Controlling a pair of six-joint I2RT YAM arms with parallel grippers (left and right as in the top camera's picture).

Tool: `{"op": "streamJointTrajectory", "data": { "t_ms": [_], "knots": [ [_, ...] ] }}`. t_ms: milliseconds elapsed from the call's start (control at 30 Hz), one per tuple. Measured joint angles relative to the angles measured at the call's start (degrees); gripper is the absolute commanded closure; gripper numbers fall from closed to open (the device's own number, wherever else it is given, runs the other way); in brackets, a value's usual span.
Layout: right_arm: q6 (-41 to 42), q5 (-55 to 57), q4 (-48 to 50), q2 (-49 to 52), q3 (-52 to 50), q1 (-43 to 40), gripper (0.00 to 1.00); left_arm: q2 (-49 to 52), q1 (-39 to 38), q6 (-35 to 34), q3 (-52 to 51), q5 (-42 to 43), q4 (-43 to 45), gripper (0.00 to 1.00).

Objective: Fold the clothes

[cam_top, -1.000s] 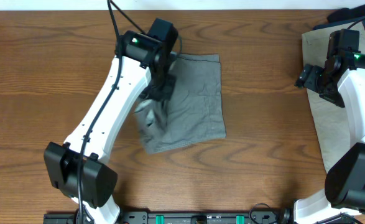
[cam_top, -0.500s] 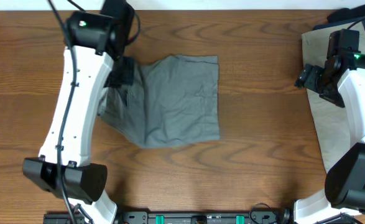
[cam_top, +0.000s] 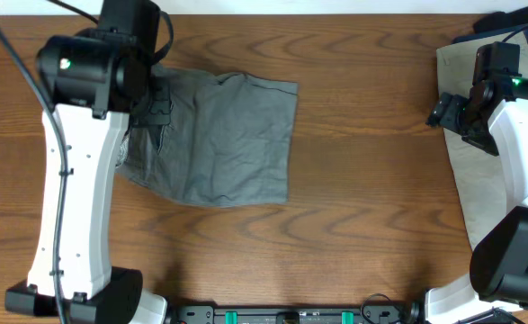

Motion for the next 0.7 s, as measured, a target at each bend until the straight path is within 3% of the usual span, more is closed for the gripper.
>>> {"op": "streamJointTrajectory", "data": {
  "t_ms": [433, 700],
  "knots": [
    [-0.02, 0.0, 0.0, 0.0, 0.0, 0.0, 0.01, 9.88, 0.02, 0.22, 0.15, 2.19, 0.39, 0.94],
    [-0.02, 0.0, 0.0, 0.0, 0.0, 0.0, 0.01, 12.94, -1.75, 1.25, 0.13, 7.02, 5.29, 0.94]
  ]
}}
